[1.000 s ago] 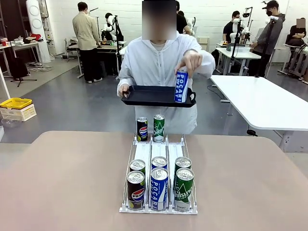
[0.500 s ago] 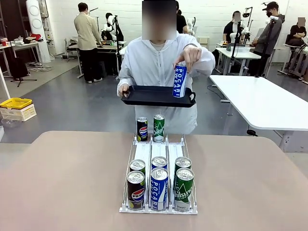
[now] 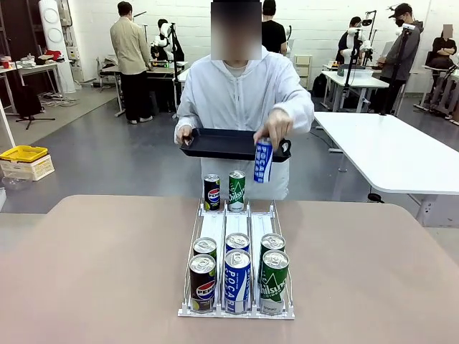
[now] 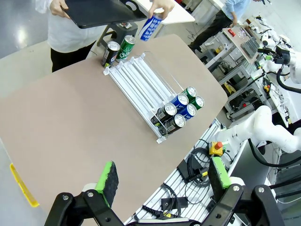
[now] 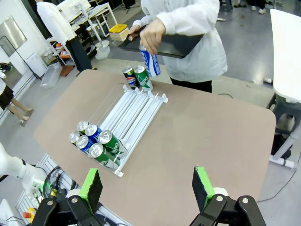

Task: Retrieve and hand over the desired beverage to the person.
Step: Pick up a can of the same type that the person held from the Automatic Can Dispenser.

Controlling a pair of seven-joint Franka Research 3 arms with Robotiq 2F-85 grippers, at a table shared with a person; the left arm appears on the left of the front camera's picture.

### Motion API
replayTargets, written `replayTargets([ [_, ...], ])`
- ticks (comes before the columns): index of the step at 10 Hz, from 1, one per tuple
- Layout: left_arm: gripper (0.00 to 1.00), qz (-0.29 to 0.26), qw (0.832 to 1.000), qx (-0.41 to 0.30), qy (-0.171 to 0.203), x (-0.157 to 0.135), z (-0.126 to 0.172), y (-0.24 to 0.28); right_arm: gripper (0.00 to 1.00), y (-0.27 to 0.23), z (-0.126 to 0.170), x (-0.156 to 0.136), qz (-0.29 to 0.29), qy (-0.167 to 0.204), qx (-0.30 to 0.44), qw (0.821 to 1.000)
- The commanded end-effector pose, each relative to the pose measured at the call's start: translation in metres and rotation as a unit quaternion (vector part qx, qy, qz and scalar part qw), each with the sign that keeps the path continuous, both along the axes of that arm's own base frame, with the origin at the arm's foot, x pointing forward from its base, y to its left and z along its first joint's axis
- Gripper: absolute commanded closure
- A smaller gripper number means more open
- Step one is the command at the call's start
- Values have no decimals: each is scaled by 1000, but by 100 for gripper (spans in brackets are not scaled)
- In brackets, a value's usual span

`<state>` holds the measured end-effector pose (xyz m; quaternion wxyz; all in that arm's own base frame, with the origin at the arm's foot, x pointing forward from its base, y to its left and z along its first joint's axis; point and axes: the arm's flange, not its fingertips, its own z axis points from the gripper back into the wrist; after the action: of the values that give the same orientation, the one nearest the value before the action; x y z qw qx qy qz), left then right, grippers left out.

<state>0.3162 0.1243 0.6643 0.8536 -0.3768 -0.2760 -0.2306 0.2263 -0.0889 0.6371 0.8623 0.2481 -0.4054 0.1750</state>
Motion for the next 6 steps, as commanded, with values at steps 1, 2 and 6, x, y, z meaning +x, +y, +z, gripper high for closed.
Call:
replayTargets([
  [1,0,-7,1000,-5,-11,1,2,2,0,-1,0,1,-1,0,2,1000],
  [2,0,-7,1000,-5,-11,1,2,2,0,-1,0,1,-1,0,2,1000],
  [6,0,-7,1000,-5,-11,1,2,2,0,-1,0,1,-1,0,2,1000],
])
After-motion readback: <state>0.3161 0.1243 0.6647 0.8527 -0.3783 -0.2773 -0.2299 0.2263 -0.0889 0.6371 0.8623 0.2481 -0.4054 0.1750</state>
